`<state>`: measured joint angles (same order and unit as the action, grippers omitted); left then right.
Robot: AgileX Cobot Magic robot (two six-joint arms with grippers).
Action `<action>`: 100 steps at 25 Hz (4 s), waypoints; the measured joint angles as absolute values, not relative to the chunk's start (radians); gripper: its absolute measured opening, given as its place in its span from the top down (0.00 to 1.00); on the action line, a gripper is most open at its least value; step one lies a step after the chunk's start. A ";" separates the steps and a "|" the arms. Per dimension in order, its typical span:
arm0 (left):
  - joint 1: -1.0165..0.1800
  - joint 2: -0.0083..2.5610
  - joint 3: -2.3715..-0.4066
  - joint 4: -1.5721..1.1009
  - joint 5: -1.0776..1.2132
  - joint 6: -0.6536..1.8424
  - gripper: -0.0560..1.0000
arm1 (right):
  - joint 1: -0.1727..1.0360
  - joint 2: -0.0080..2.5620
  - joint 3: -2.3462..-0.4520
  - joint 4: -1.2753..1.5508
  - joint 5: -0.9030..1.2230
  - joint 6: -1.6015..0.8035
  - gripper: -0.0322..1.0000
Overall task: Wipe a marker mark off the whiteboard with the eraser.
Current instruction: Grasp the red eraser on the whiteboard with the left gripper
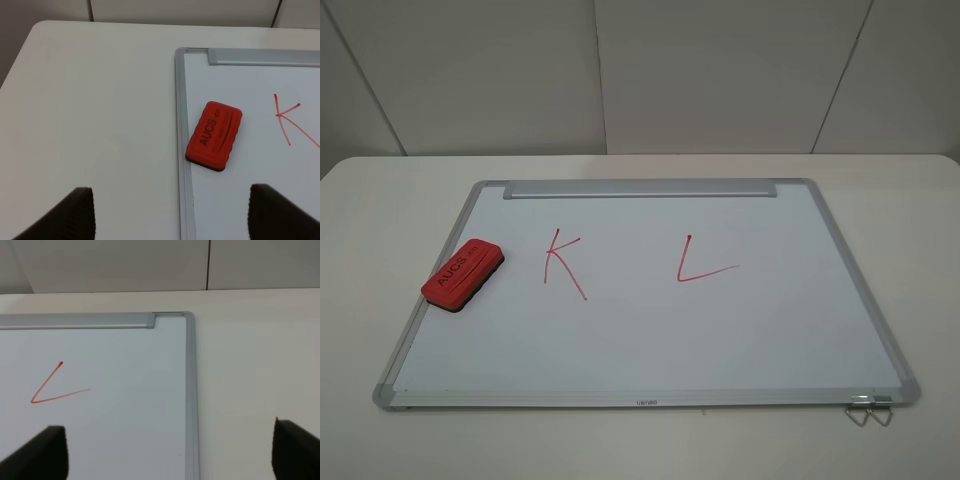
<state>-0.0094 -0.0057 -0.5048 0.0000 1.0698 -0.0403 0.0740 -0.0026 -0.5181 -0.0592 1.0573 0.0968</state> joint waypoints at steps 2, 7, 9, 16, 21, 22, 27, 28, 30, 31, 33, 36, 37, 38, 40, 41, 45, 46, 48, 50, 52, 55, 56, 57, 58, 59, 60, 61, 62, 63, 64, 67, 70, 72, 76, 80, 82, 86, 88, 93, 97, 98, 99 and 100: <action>-0.009 -0.006 -0.505 0.000 1.070 -0.040 0.35 | 0.074 -0.003 -0.518 -0.059 1.057 0.097 0.27; -0.009 -0.006 -0.505 0.000 1.070 -0.040 0.35 | 0.074 -0.003 -0.518 -0.059 1.057 0.097 0.27; -0.009 -0.006 -0.505 0.000 1.070 -0.040 0.35 | 0.074 -0.003 -0.518 -0.059 1.057 0.097 0.27; -0.009 -0.006 -0.505 0.000 1.070 -0.040 0.35 | 0.074 -0.003 -0.518 -0.059 1.057 0.097 0.27; -0.009 -0.006 -0.505 0.000 1.070 -0.040 0.35 | 0.074 -0.003 -0.518 -0.059 1.057 0.097 0.27; -0.009 -0.006 -0.505 0.000 1.070 -0.040 0.35 | 0.074 -0.003 -0.518 -0.059 1.057 0.097 0.27; -0.009 -0.006 -0.505 0.000 1.070 -0.040 0.35 | 0.074 -0.003 -0.518 -0.059 1.057 0.097 0.27; -0.010 -0.006 -0.505 0.000 1.070 -0.040 0.35 | 0.074 -0.003 -0.518 -0.059 1.057 0.097 0.27; -0.022 -0.006 -0.505 0.000 1.070 -0.039 0.35 | 0.074 -0.003 -0.518 -0.059 1.057 0.097 0.27; -0.026 -0.006 -0.505 0.000 1.070 -0.038 0.35 | 0.074 -0.003 -0.518 -0.059 1.057 0.097 0.27; -0.027 -0.006 -0.505 0.000 1.070 -0.037 0.35 | 0.074 -0.003 -0.518 -0.059 1.057 0.097 0.27; -0.027 0.039 -0.505 0.039 1.069 -0.038 0.35 | 0.074 -0.003 -0.518 -0.059 1.057 0.097 0.27; -0.027 0.085 -0.506 0.061 1.069 -0.039 0.35 | 0.074 -0.003 -0.518 -0.059 1.057 0.097 0.27; -0.027 0.134 -0.508 0.082 1.065 -0.039 0.35 | 0.074 -0.003 -0.518 -0.059 1.057 0.097 0.27; -0.027 0.276 -0.526 0.108 1.031 -0.039 0.35 | 0.074 -0.003 -0.518 -0.059 1.057 0.097 0.27; -0.027 0.354 -0.541 0.113 1.005 -0.039 0.35 | 0.074 -0.003 -0.518 -0.059 1.057 0.097 0.27; -0.027 0.651 -0.619 0.121 0.908 -0.039 0.35 | 0.074 -0.003 -0.518 -0.059 1.057 0.097 0.27; -0.027 0.731 -0.636 0.121 0.886 -0.039 0.35 | 0.074 -0.003 -0.518 -0.059 1.057 0.097 0.27; -0.027 0.885 -0.675 0.121 0.850 -0.039 0.35 | 0.074 -0.003 -0.518 -0.059 1.057 0.097 0.27; -0.039 1.022 -0.708 0.124 0.819 -0.039 0.31 | 0.074 -0.003 -0.518 -0.059 1.057 0.097 0.27; -0.080 1.168 -0.747 0.138 0.793 -0.037 0.25 | 0.074 -0.003 -0.518 -0.059 1.057 0.097 0.27; -0.147 1.363 -0.824 0.158 0.766 -0.033 0.22 | 0.074 -0.003 -0.518 -0.059 1.057 0.097 0.27; -0.171 1.416 -0.848 0.160 0.759 -0.033 0.22 | 0.074 -0.003 -0.518 -0.059 1.057 0.097 0.27; -0.190 1.474 -0.873 0.160 0.755 -0.032 0.22 | 0.074 -0.003 -0.518 -0.059 1.057 0.097 0.27; -0.210 1.527 -0.895 0.160 0.750 -0.032 0.22 | 0.074 -0.003 -0.518 -0.059 1.057 0.097 0.27; -0.226 1.572 -0.911 0.160 0.746 -0.032 0.22 | 0.074 -0.003 -0.518 -0.059 1.057 0.097 0.27; -0.239 1.603 -0.921 0.159 0.735 -0.032 0.22 | 0.074 -0.003 -0.518 -0.059 1.057 0.097 0.27; -0.248 1.633 -0.927 0.158 0.719 -0.032 0.22 | 0.074 -0.003 -0.518 -0.059 1.057 0.097 0.27; -0.256 1.655 -0.930 0.157 0.696 -0.029 0.22 | 0.074 -0.003 -0.518 -0.059 1.057 0.097 0.27; -0.259 1.670 -0.931 0.155 0.674 -0.020 0.22 | 0.074 -0.003 -0.518 -0.059 1.057 0.097 0.27; -0.260 1.683 -0.932 0.154 0.655 -0.010 0.22 | 0.074 -0.003 -0.518 -0.059 1.057 0.097 0.27; -0.260 1.714 -0.935 0.146 0.616 0.041 0.21 | 0.074 -0.003 -0.518 -0.059 1.057 0.097 0.27; -0.260 1.743 -0.935 0.128 0.602 0.109 0.21 | 0.074 -0.003 -0.518 -0.059 1.057 0.097 0.27; -0.260 1.758 -0.935 0.116 0.589 0.159 0.21 | 0.074 -0.003 -0.518 -0.059 1.057 0.097 0.27; -0.260 1.785 -0.935 0.070 0.566 0.213 0.21 | 0.074 -0.003 -0.518 -0.059 1.057 0.097 0.27; -0.260 1.814 -0.935 0.020 0.535 0.218 0.21 | 0.074 -0.003 -0.518 -0.059 1.057 0.097 0.27; -0.260 1.827 -0.935 0.012 0.528 0.218 0.21 | 0.074 -0.003 -0.518 -0.059 1.057 0.097 0.27; -0.255 1.851 -0.935 0.000 0.514 0.200 0.21 | 0.074 -0.003 -0.518 -0.059 1.057 0.097 0.27; -0.247 1.857 -0.935 0.000 0.505 0.174 0.21 | 0.074 -0.003 -0.518 -0.059 1.057 0.097 0.27; -0.233 1.857 -0.935 0.000 0.471 0.135 0.21 | 0.074 -0.003 -0.518 -0.059 1.057 0.097 0.27; -0.230 1.871 -0.935 0.000 0.463 0.132 0.21 | 0.074 -0.003 -0.518 -0.059 1.057 0.097 0.27; -0.229 1.882 -0.935 0.000 0.463 0.132 0.21 | 0.074 -0.003 -0.518 -0.059 1.057 0.097 0.27; -0.229 1.891 -0.935 -0.010 0.462 0.131 0.21 | 0.074 -0.003 -0.518 -0.059 1.057 0.097 0.27; -0.229 1.901 -0.935 -0.012 0.462 0.131 0.21 | 0.074 -0.003 -0.518 -0.059 1.057 0.097 0.27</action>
<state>-0.2289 1.9010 -0.9353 -0.0122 0.4619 0.1310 0.0740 -0.0026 -0.5181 -0.0592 1.0573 0.0968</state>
